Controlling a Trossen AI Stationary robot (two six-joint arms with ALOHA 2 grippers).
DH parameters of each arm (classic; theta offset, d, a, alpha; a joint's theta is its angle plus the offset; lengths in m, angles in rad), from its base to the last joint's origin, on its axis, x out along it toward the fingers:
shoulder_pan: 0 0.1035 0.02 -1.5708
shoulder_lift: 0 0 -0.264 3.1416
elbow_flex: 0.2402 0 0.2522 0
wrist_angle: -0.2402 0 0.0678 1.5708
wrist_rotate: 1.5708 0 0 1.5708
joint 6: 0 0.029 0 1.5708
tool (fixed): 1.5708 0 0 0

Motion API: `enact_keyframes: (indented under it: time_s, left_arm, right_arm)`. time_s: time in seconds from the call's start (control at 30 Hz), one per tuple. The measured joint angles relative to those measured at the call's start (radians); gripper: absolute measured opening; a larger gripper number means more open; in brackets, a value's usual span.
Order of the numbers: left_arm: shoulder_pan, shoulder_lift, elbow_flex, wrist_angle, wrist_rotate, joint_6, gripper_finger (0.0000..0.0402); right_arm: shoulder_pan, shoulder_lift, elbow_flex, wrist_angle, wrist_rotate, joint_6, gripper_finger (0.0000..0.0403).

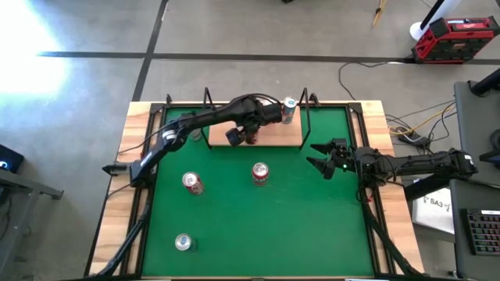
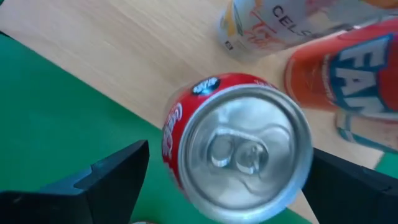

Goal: Place canned beverage on shelf
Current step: Put the bottom red-white soda can on the shelf

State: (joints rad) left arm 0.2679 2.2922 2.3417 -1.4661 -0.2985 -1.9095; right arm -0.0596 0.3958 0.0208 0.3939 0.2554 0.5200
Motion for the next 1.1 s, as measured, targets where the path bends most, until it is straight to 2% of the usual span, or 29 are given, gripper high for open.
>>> enact_keyframes:
  time_s: [0.3,0.53,0.63,0.9,1.1]
  left_arm:
    - [0.016,0.012,0.0,-0.002,-0.004,0.011,0.0359]
    - [0.017,0.012,0.001,-0.003,-0.007,0.085,0.0293]
    - [0.017,0.012,0.001,-0.003,-0.007,0.118,0.0289]
    - [0.018,0.009,0.001,-0.01,-0.008,0.382,0.0289]
    - [0.021,-0.003,0.001,-0.04,-0.003,0.473,0.0289]
  right_arm:
    - [0.0,0.0,0.0,0.0,0.0,0.0,0.04]
    - [0.0,0.0,0.0,0.0,0.0,0.0,0.04]
    - [0.0,0.0,0.0,0.0,0.0,0.0,0.04]
    - [0.0,0.0,0.0,0.0,0.0,0.0,0.04]
    - [0.0,0.0,0.0,0.0,0.0,0.0,0.04]
